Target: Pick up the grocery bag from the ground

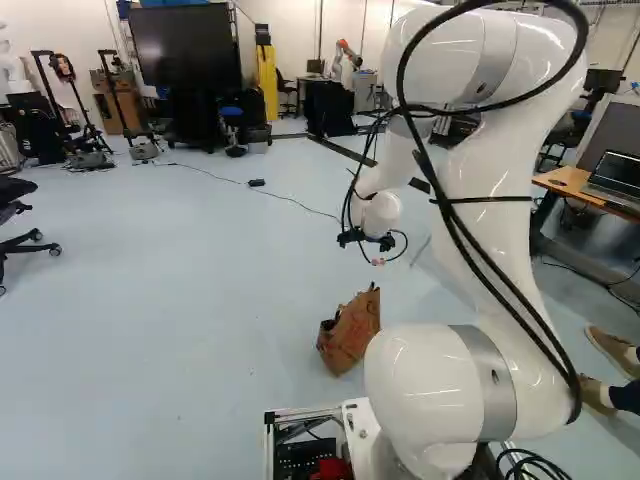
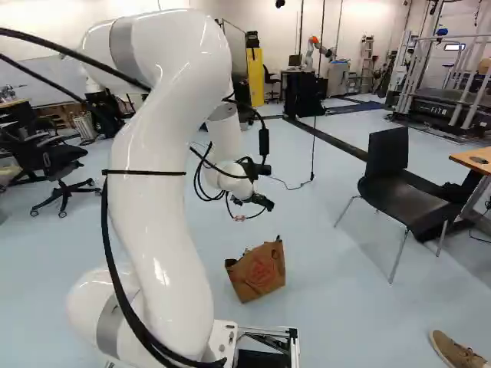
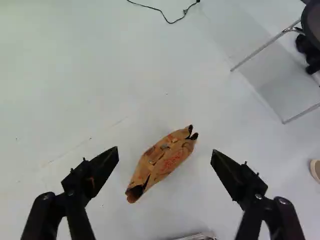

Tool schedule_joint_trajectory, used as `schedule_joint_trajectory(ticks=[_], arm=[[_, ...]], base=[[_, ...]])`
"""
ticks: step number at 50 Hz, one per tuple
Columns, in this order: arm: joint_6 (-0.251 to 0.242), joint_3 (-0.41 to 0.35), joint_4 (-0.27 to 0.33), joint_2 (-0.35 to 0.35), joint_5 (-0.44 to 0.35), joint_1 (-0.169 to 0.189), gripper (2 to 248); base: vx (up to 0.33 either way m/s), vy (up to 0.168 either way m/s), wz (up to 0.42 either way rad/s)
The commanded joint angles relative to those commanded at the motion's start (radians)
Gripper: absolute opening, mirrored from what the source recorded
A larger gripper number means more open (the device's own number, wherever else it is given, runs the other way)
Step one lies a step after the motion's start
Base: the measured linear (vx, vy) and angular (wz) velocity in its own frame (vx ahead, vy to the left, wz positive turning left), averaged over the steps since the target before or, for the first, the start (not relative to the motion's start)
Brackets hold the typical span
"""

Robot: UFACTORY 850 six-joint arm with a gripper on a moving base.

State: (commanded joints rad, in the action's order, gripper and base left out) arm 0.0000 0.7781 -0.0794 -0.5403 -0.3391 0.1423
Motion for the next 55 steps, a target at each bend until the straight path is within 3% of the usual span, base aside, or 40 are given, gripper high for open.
schedule_joint_trajectory(ticks=[17, 39, 45, 55], arm=[[0.000, 0.101, 0.000, -0.107, 0.062, -0.016, 247], [0.003, 0.153, 0.000, -0.192, 0.166, -0.019, 247], [0.054, 0.166, 0.000, -0.215, 0.189, -0.019, 247], [0.184, 0.188, 0.000, -0.253, 0.222, -0.019, 247]], base=[[0.000, 0.000, 0.000], [0.000, 0.000, 0.000], [0.000, 0.000, 0.000], [0.000, 0.000, 0.000]])
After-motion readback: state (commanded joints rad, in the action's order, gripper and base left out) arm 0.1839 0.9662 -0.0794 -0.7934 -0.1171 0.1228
